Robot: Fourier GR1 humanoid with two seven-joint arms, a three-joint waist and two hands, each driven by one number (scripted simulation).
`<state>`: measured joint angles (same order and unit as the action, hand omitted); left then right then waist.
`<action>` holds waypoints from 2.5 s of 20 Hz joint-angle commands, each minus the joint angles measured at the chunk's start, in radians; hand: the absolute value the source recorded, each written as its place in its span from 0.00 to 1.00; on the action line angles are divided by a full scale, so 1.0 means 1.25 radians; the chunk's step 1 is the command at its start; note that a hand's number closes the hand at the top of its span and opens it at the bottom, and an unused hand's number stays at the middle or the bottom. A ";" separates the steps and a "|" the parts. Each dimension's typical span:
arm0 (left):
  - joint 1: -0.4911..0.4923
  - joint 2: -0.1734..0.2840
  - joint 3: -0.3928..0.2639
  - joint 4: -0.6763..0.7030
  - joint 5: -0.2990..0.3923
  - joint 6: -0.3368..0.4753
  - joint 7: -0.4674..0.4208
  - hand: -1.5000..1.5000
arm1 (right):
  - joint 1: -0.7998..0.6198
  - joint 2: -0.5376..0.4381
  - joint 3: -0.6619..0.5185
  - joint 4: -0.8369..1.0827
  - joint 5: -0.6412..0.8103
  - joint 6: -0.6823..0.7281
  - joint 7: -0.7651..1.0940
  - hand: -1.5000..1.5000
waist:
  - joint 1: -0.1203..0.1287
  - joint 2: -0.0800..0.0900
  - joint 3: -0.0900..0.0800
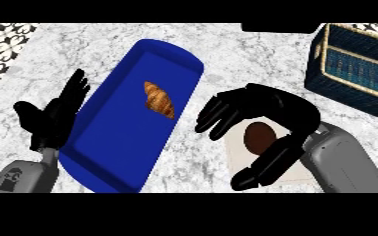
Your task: Pick the cupcake from the placemat and place it in the basket
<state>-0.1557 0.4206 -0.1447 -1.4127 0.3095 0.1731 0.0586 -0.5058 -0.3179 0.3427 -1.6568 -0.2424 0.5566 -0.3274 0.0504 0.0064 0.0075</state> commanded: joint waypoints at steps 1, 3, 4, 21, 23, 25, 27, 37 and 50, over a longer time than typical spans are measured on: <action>-0.039 0.036 0.026 0.023 0.002 0.009 0.081 0.50 | 0.097 0.015 0.101 -0.077 0.159 0.036 -0.196 0.00 | -0.044 -0.004 -0.003; -0.023 0.046 0.028 -0.008 0.005 -0.014 0.101 0.50 | 0.130 0.008 0.115 -0.116 0.221 0.001 -0.189 0.00 | -0.042 -0.007 -0.005; -0.045 0.054 0.044 0.005 0.008 -0.008 0.124 0.50 | 0.169 -0.002 0.148 -0.188 0.219 -0.010 -0.110 0.00 | -0.049 -0.009 -0.006; -0.013 0.044 0.060 0.021 0.005 -0.046 0.096 0.50 | -0.242 -0.338 -0.140 -0.171 0.199 0.254 0.323 0.00 | -0.035 -0.007 -0.007; -0.051 0.035 0.053 0.036 -0.006 -0.044 0.093 0.50 | -0.302 -0.352 -0.101 -0.091 0.184 0.330 0.324 0.00 | -0.029 -0.004 -0.008; -0.054 0.039 0.066 0.058 0.003 -0.064 0.095 0.50 | -0.289 -0.374 -0.110 -0.078 0.161 0.390 0.290 0.00 | -0.035 -0.004 -0.007; -0.018 -0.005 0.039 0.042 -0.037 -0.032 0.054 0.50 | -0.310 -0.355 -0.114 -0.050 0.154 0.413 0.300 0.00 | -0.033 -0.005 -0.007; -0.067 0.007 0.080 0.059 -0.035 -0.050 0.098 0.50 | -0.155 -0.390 -0.220 0.023 0.203 0.393 0.042 0.00 | -0.036 -0.001 -0.005; -0.066 -0.025 0.071 0.011 -0.065 -0.038 0.135 0.50 | 0.003 -0.284 -0.077 0.092 0.452 0.138 -0.199 0.00 | -0.029 -0.002 -0.005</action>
<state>-0.2259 0.4140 -0.0414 -1.3629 0.2463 0.0984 0.1851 -0.5253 -0.7172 0.2074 -1.6089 0.2431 0.7480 -0.4098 0.0117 0.0051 0.0019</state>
